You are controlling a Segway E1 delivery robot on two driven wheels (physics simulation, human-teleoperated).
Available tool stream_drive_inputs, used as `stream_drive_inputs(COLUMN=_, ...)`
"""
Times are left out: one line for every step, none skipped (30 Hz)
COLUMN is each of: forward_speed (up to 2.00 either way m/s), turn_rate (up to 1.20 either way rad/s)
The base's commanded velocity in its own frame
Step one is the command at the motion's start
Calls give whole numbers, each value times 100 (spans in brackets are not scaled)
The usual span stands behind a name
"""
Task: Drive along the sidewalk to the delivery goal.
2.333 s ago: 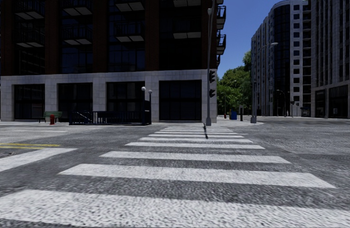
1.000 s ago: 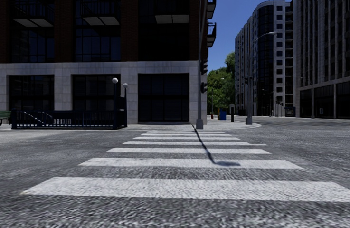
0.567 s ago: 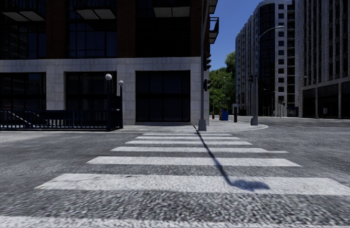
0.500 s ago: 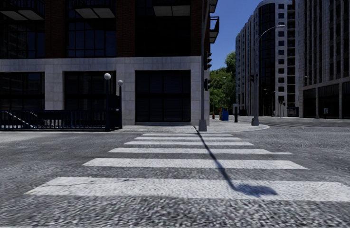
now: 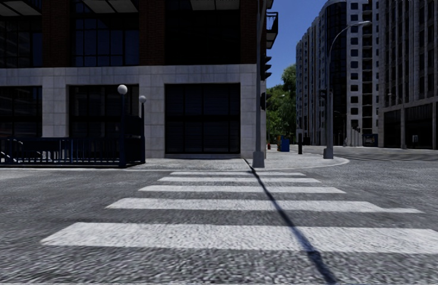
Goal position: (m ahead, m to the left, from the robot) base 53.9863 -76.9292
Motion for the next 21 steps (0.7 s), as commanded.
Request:
stream_drive_inputs(forward_speed=200, turn_rate=0)
stream_drive_inputs(forward_speed=200, turn_rate=0)
stream_drive_inputs(forward_speed=200, turn_rate=-17)
stream_drive_inputs(forward_speed=200, turn_rate=-37)
stream_drive_inputs(forward_speed=200, turn_rate=-42)
stream_drive_inputs(forward_speed=200, turn_rate=-2)
stream_drive_inputs(forward_speed=200, turn_rate=-2)
stream_drive_inputs(forward_speed=200, turn_rate=0)
stream_drive_inputs(forward_speed=200, turn_rate=0)
stream_drive_inputs(forward_speed=200, turn_rate=0)
stream_drive_inputs(forward_speed=200, turn_rate=0)
stream_drive_inputs(forward_speed=200, turn_rate=0)
stream_drive_inputs(forward_speed=200, turn_rate=0)
stream_drive_inputs(forward_speed=200, turn_rate=0)
stream_drive_inputs(forward_speed=200, turn_rate=0)
stream_drive_inputs(forward_speed=200, turn_rate=0)
stream_drive_inputs(forward_speed=200, turn_rate=0)
stream_drive_inputs(forward_speed=200, turn_rate=0)
stream_drive_inputs(forward_speed=200, turn_rate=0)
stream_drive_inputs(forward_speed=200, turn_rate=0)
stream_drive_inputs(forward_speed=200, turn_rate=-30)
